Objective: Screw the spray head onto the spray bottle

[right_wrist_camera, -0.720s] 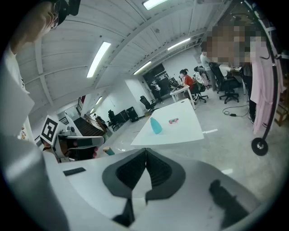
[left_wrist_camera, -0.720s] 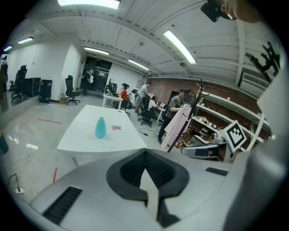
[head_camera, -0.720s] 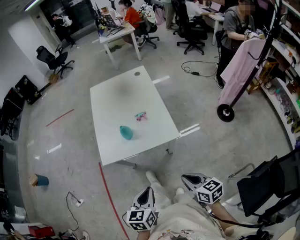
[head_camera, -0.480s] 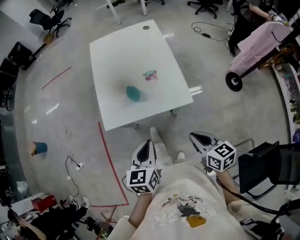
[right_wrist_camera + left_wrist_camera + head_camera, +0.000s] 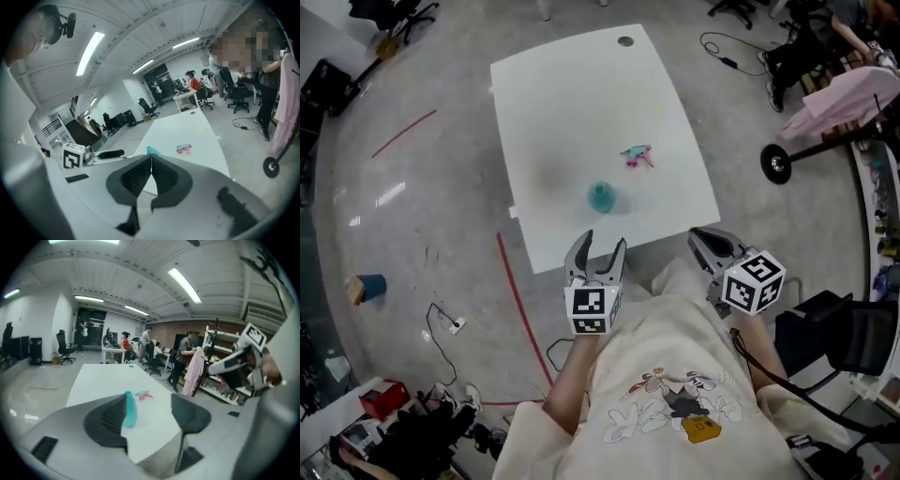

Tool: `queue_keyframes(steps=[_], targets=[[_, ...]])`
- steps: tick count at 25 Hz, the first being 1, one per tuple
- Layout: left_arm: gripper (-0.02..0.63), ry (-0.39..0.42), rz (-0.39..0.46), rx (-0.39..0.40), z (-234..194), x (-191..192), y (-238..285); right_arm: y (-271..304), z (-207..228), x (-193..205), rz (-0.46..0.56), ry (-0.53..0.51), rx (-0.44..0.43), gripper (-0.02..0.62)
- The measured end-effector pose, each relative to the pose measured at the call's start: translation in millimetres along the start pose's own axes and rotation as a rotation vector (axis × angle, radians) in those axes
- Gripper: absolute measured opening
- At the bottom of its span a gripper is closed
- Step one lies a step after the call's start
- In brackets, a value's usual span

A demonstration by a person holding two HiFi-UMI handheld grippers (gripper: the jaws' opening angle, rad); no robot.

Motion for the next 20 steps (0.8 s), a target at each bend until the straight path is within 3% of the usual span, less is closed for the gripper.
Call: queue_keyframes(steps=[1,4,7,9,12,15,20], targets=[[0.321,0.044,-0.018,0.001,-11,8,12,6,-3,-2,-0.004,0.000,0.000,0.007],[0.371,0.104,-0.080,0.001,-42,34,57,24,1,-9,-0.021,0.015,-0.013,0.008],[0.379,0.192,-0.111,-0.005,-60,56,103,35,6,-17,-0.030,0.055,-0.050,0.006],[0.380,0.238,-0.108,0.009,-64,67,128,38,8,-18,-0.046,0.016,-0.049,0.007],[0.380,0.242,-0.112,0.043,-67,73,161,49,15,-20,-0.068,0.017,-0.053,0.008],[0.380,0.243,-0.123,0.022,-73,76,179,56,15,-25,-0.059,0.077,-0.108,0.007],[0.385,0.289,-0.113,0.023,-76,85,196,67,19,-25,-0.067,0.073,-0.112,0.006]])
Point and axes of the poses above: the fingertips, and each gripper's own axes: y forward along the fingers, z to its right, x out of its underside, the point moved 5 cm from there along -y, backward along the fingers, and after that the axes turned 1 degree about y, right-handed, at the moved point
